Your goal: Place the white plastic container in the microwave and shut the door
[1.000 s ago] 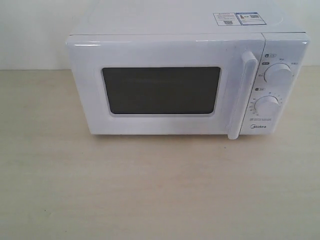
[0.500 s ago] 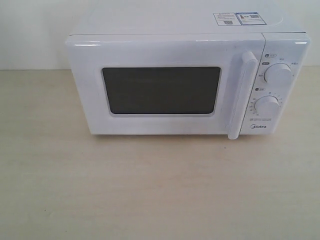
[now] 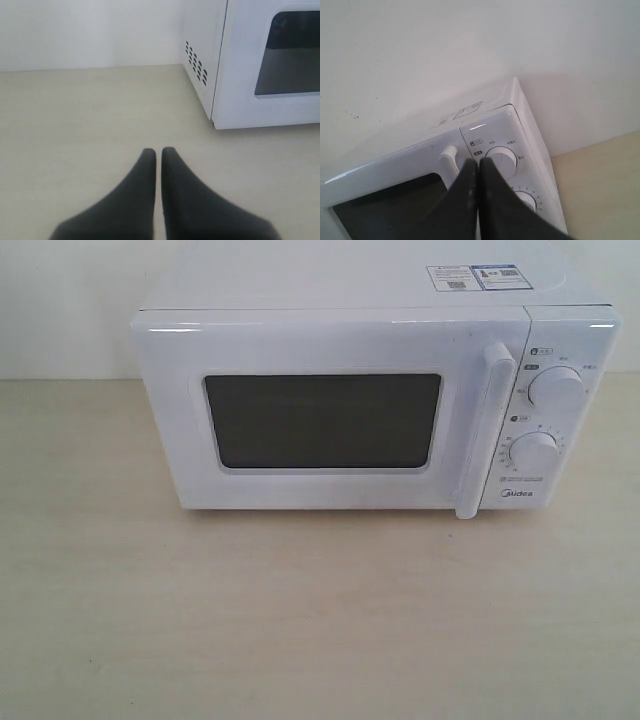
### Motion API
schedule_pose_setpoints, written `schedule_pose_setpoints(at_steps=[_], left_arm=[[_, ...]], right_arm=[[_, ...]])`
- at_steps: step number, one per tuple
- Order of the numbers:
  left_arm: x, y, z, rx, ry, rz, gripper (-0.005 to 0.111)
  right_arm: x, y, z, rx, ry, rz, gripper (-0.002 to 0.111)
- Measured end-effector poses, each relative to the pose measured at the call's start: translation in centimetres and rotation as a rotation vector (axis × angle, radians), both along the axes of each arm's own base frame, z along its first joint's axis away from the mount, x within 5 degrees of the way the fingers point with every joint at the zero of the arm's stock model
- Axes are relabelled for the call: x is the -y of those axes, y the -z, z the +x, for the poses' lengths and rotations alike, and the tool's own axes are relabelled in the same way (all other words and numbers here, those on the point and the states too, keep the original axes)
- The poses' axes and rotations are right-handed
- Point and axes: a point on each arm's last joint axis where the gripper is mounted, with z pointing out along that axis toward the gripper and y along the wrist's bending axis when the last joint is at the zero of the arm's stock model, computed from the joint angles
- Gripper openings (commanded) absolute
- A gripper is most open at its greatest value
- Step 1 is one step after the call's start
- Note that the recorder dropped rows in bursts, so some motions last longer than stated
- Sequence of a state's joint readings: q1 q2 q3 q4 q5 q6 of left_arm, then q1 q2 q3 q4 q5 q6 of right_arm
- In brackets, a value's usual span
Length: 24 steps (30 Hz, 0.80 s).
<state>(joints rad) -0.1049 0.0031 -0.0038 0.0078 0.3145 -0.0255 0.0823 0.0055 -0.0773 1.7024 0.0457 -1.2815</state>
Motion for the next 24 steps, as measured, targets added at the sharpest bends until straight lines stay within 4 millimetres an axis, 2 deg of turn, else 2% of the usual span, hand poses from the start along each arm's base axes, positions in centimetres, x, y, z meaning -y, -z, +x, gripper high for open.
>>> schedule_pose_setpoints(at_steps=[16,24], left_arm=[[0.00,0.00,0.00,0.000,0.000,0.000,0.004],[0.00,0.00,0.00,0.000,0.000,0.000,0.004]], right_arm=[[0.02,0.26,0.06,-0.008,0.003,0.001,0.000],[-0.07,0.67,0.10,-0.030,0.016,-0.170,0.000]])
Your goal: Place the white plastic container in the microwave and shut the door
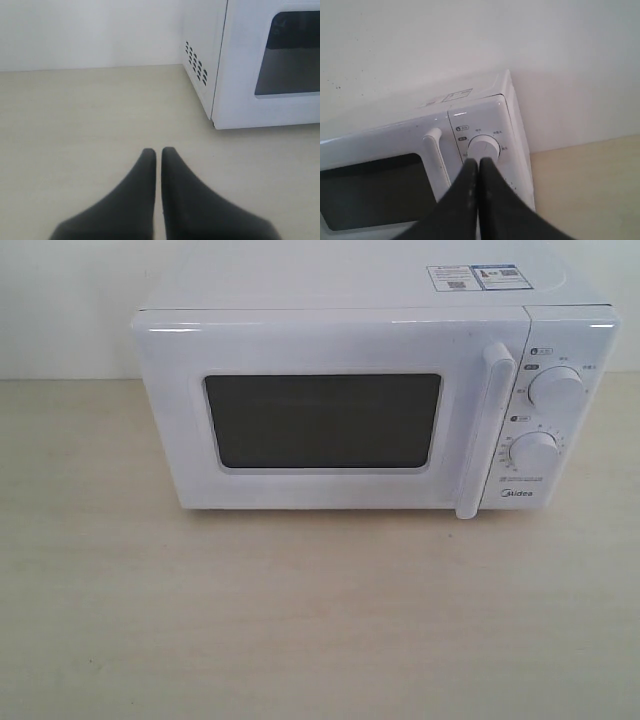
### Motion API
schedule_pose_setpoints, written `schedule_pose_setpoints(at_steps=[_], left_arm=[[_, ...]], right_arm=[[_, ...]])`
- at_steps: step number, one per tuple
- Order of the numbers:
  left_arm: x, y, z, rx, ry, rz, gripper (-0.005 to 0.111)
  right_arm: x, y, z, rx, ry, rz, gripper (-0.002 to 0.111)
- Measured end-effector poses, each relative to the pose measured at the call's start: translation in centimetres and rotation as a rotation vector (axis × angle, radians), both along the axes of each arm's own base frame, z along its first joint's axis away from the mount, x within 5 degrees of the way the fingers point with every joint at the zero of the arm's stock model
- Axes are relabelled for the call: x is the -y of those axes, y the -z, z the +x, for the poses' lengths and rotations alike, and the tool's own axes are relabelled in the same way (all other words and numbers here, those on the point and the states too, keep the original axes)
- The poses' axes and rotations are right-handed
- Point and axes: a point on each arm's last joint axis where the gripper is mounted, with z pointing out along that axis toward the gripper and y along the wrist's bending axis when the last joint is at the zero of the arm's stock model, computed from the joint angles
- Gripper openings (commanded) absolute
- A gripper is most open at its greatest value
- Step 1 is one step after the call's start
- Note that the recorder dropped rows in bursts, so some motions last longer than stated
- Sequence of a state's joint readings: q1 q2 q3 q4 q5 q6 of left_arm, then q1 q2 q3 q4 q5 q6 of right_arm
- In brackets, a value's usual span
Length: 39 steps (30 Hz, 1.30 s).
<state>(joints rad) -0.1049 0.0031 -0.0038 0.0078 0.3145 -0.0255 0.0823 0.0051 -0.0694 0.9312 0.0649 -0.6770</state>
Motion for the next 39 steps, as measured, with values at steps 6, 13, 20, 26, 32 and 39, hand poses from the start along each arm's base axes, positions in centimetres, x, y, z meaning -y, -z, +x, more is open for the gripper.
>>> schedule_pose_setpoints(at_steps=[6,13,20,26,32,39], left_arm=[[0.0,0.0,0.0,0.000,0.000,0.000,0.004],[0.0,0.0,0.0,0.000,0.000,0.000,0.004],[0.0,0.0,0.0,0.000,0.000,0.000,0.004],[0.0,0.0,0.0,0.000,0.000,0.000,0.004],[0.0,0.0,0.0,0.000,0.000,0.000,0.004],[0.0,0.0,0.0,0.000,0.000,0.000,0.004]], right_arm=[[0.3,1.6,0.3,-0.076,0.042,-0.084,0.000],[0.4,3.0,0.4,-0.132,0.055,-0.166,0.000],[0.5,4.9,0.2,-0.329,0.046,-0.225,0.000],[0.5,5.1,0.2,-0.348,0.044,-0.227,0.000],[0.5,5.1,0.2,-0.348,0.044,-0.227,0.000],[0.5,5.1,0.2,-0.348,0.044,-0.227,0.000]])
